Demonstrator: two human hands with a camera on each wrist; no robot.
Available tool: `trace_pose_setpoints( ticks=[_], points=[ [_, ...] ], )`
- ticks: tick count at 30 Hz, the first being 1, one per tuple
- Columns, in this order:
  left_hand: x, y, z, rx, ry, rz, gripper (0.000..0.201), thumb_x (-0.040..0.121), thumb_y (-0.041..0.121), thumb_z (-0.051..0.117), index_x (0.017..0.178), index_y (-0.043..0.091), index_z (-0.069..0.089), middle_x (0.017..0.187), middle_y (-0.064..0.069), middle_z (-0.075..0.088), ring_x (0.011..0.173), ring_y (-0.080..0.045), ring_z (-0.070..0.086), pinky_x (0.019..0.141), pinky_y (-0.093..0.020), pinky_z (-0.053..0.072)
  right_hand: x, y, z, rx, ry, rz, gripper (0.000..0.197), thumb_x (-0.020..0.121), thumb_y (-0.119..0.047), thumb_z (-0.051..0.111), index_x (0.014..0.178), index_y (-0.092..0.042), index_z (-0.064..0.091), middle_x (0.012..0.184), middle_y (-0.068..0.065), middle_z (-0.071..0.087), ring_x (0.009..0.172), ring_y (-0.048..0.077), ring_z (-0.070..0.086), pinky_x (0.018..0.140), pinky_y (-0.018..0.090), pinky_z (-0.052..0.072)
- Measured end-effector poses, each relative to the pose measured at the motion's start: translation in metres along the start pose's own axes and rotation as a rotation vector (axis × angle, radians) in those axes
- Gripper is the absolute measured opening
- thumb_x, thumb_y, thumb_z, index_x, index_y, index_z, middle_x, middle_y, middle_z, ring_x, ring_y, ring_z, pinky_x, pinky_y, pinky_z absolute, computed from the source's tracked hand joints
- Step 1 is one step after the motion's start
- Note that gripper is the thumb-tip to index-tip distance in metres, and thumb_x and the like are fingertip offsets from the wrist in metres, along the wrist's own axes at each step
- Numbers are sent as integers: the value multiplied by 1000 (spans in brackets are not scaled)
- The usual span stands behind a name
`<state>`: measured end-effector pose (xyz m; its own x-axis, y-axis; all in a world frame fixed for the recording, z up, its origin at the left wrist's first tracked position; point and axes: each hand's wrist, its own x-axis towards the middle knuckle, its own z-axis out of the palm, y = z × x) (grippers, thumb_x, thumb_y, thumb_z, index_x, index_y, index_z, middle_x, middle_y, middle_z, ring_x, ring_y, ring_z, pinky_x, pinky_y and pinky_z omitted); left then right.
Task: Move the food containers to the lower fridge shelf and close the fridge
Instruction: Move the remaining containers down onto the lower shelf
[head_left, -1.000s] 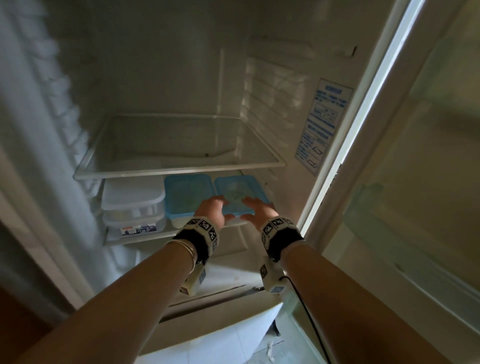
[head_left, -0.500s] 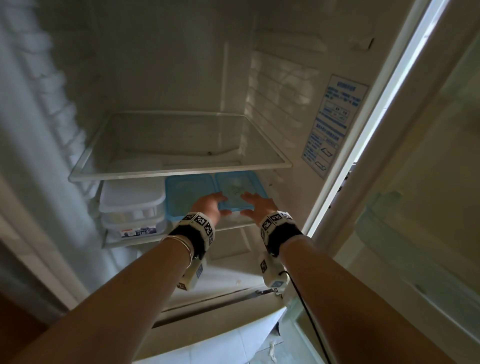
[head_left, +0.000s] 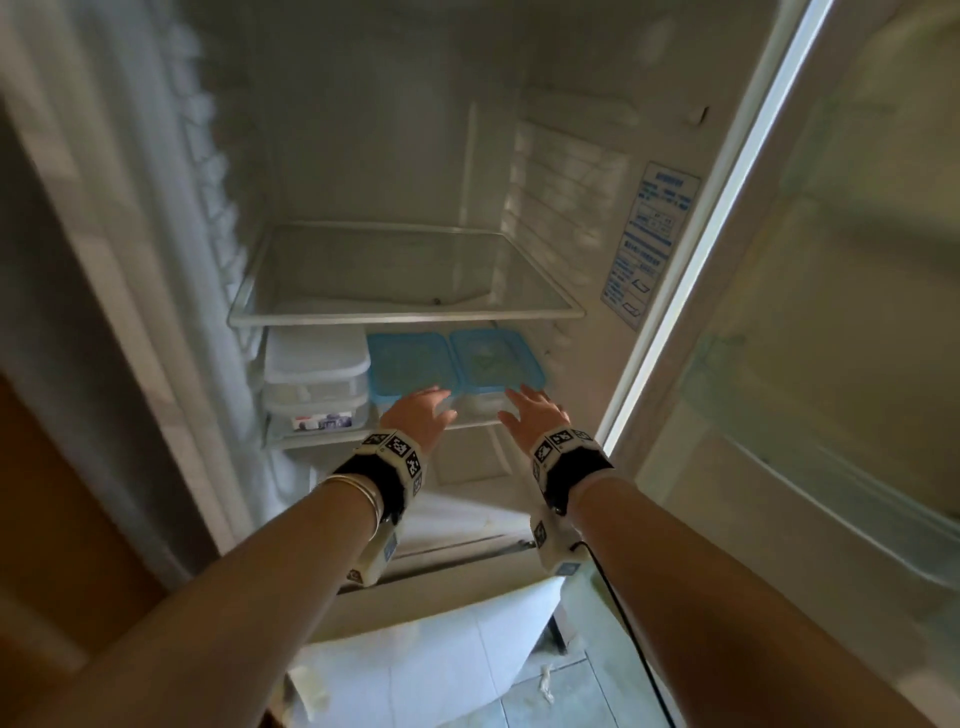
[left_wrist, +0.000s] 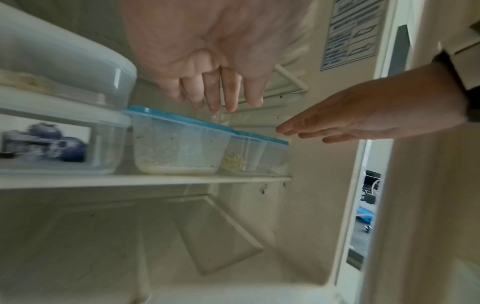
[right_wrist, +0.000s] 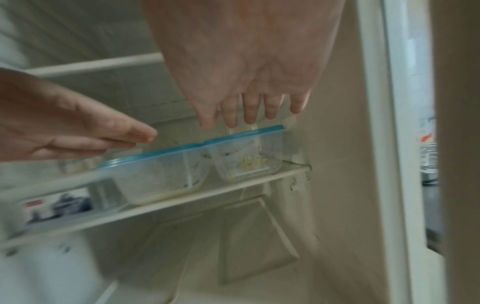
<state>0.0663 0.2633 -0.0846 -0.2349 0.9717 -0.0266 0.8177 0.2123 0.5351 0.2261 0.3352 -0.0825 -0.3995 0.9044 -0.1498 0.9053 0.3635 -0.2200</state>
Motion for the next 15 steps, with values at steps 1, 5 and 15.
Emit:
trace_pose_setpoints(
  ticks=[1,5,15],
  points=[
    [-12,-2,1,48,-12,7,50,97,30,42,144,13,38,153,-6,34,141,-20,33,117,-31,24,-12,-2,4,-29,-11,-11,53,100,-37,31,150,-23,20,160,-1,12,148,22,11,120,41,13],
    [-69,-3,10,146,-81,-8,48,99,29,37,144,12,35,153,-8,34,140,-23,34,116,-34,24,-63,-5,24,-65,-71,-3,52,99,-38,31,148,-21,26,158,-1,23,146,23,20,118,44,19],
    [-186,14,55,240,-195,-37,49,100,30,32,146,14,29,157,-3,25,144,-20,24,119,-34,19,-181,24,72,-41,-176,63,52,99,-39,30,146,-17,31,155,3,29,143,24,25,117,41,23]
  ],
)
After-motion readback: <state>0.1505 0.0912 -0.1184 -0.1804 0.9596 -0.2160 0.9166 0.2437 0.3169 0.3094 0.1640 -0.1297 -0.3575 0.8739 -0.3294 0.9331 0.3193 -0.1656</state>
